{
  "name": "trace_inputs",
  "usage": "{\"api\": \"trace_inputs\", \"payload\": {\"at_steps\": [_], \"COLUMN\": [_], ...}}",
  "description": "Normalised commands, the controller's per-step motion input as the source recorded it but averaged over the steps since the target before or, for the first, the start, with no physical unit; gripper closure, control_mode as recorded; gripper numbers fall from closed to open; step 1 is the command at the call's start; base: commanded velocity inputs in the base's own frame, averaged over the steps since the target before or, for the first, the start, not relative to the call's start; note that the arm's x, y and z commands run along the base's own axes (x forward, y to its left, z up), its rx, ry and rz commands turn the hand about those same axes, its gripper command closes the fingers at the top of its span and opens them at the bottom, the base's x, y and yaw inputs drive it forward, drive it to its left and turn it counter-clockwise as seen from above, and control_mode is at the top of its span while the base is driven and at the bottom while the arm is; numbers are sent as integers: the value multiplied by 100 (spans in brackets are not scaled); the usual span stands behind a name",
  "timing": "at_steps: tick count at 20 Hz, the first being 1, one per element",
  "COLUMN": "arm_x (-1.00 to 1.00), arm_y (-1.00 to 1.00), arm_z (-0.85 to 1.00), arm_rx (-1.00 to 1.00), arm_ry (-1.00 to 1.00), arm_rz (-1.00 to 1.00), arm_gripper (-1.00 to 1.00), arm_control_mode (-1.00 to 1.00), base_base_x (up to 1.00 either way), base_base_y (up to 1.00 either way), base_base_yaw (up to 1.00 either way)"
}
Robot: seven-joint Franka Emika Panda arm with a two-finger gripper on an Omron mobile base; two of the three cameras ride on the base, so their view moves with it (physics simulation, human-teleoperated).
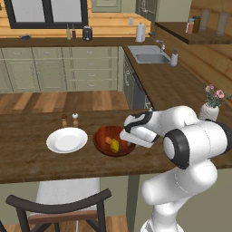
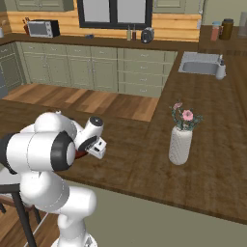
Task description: Pick the chicken drumstick and lemon from their plates and place them in the bowl. Then put the bowl in the fridge.
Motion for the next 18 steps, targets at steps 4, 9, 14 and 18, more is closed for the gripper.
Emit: {"api": "trace_inputs", "payload": {"at_steps": [4,9,14,18], "arm_x": [0,0,-7,-1], "arm_y": [-11,-28,-40,-26], "arm_z": [35,81,81,70], "arm_rx": [7,10,13,19], "arm_ry": [0,12,18,13], "arm_rz": [-17,-36,-54,-76], "arm_gripper": [100,100,100,100], "arm_control_mode": [-100,-100,-100,-100], "base_base_x": [0,0,0,0], "base_base_y": [0,0,0,0], "base_base_yaw": [0,0,0,0]}}
